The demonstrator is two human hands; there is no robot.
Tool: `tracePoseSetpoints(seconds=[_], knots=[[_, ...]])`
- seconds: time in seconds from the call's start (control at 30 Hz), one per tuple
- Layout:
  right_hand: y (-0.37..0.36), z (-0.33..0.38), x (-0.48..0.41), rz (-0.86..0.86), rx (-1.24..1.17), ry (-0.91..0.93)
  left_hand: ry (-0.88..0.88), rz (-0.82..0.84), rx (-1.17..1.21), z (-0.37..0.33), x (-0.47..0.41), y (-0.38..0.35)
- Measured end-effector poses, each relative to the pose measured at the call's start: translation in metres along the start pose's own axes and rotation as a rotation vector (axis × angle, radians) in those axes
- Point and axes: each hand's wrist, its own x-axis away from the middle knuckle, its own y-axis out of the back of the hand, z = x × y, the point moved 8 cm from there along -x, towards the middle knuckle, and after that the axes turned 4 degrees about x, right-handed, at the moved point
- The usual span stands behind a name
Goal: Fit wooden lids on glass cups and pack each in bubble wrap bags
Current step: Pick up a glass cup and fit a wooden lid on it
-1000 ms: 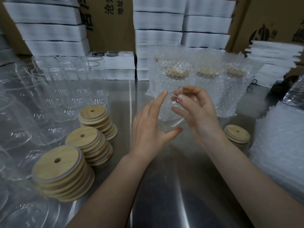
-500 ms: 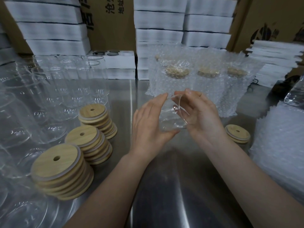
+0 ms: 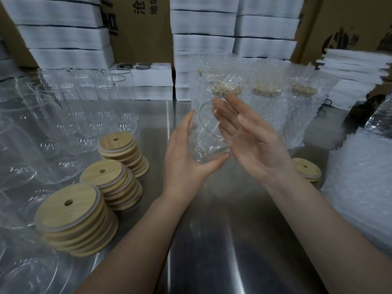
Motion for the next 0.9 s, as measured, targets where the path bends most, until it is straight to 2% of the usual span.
tracePoseSetpoints(seconds=[0.3, 0.43, 0.6, 0.7, 0.77, 0.9], knots=[[-0.005, -0.002, 0.004, 0.016, 0.249, 0.029, 0.022, -0.072, -0.015, 0.003, 0.001, 0.006], [-0.004, -0.003, 0.006, -0.077, 0.34, 0.102, -0.017, -0.084, -0.116, -0.002, 0.001, 0.007], [0.0, -0.006, 0.013, -0.246, 0.34, 0.152, -0.069, -0.032, -0.349, -0.004, 0.002, 0.003], [0.002, -0.008, 0.013, -0.266, 0.325, 0.137, -0.064, -0.038, -0.406, -0.006, 0.001, -0.001], [0.001, -0.011, 0.012, -0.234, 0.34, 0.103, 0.017, -0.082, -0.258, -0.003, 0.001, 0.003], [0.002, -0.013, 0.013, -0.187, 0.449, 0.137, 0.292, -0.185, 0.318, 0.017, 0.003, 0.011]])
